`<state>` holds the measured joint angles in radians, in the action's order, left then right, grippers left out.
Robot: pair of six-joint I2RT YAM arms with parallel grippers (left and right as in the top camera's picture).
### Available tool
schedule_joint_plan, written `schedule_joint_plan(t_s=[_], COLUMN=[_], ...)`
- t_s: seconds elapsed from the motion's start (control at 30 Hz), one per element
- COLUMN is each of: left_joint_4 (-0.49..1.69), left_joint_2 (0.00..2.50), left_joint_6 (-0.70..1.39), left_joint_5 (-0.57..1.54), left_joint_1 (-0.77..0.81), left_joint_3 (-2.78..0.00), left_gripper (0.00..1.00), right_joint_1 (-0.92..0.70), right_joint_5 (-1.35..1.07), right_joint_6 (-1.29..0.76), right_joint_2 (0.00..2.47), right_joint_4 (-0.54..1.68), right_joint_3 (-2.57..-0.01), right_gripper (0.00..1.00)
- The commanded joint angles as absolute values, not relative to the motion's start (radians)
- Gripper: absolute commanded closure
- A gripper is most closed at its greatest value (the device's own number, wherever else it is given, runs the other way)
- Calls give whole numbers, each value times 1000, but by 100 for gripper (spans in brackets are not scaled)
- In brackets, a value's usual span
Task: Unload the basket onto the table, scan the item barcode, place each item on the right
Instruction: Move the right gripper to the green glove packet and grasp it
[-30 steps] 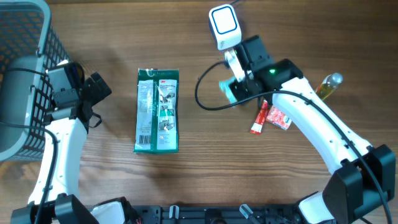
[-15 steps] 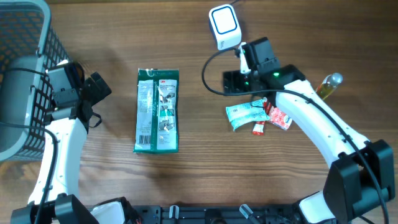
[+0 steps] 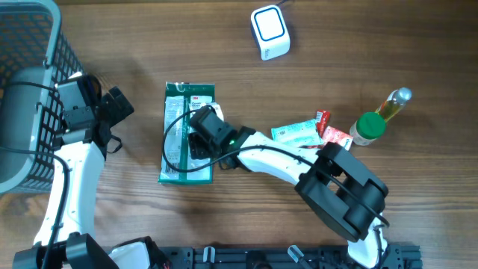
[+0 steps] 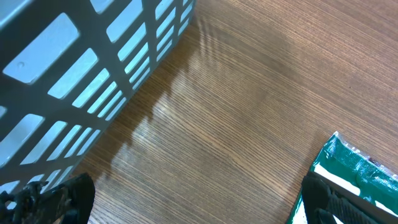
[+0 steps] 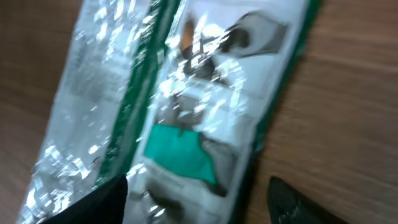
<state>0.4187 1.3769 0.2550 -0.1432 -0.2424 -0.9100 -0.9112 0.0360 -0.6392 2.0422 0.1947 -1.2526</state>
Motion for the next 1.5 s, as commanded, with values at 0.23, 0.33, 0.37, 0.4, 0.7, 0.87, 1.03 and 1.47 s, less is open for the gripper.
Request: schedule_joint_plan(t_s=[0.23,0.33,0.37,0.4,0.7,0.87,1.03,1.47], left_joint_4=[416,416,416,416,416,416,416,416], left_joint_2=[1369,1369,1369,1369,1369,1369,1369,1369], left_joint_6=[243,243,243,243,243,243,242,243], left_joint_5=[-139,-139,-139,-139,-139,-139,-139,-139], left_joint_1=[-244,-244,-244,-244,-244,-244,-244,-244], left_joint_3=[-920,-920,-920,-920,-920,-920,-920,-920], left_gripper=[0,0,0,0,0,0,0,0], right_joint_1=[-923,-889,-889,-889,-923,-923,-923,-923], right_joint_5=[481,348,312,265,81,153,281,80], right_joint_6=[-657,-653,-650,-650,-315,-286,-320,-315], right_joint_2=[1995,1887,1880,1882,2030,2104,2108,2153], right_joint_4=[533,559,559,562,263,98,158,67], right_joint_3=[-1310,-1330,-1330,-1329,-1327,-1327,-1327,-1327], right_gripper=[40,40,41,41,53,54,56,65])
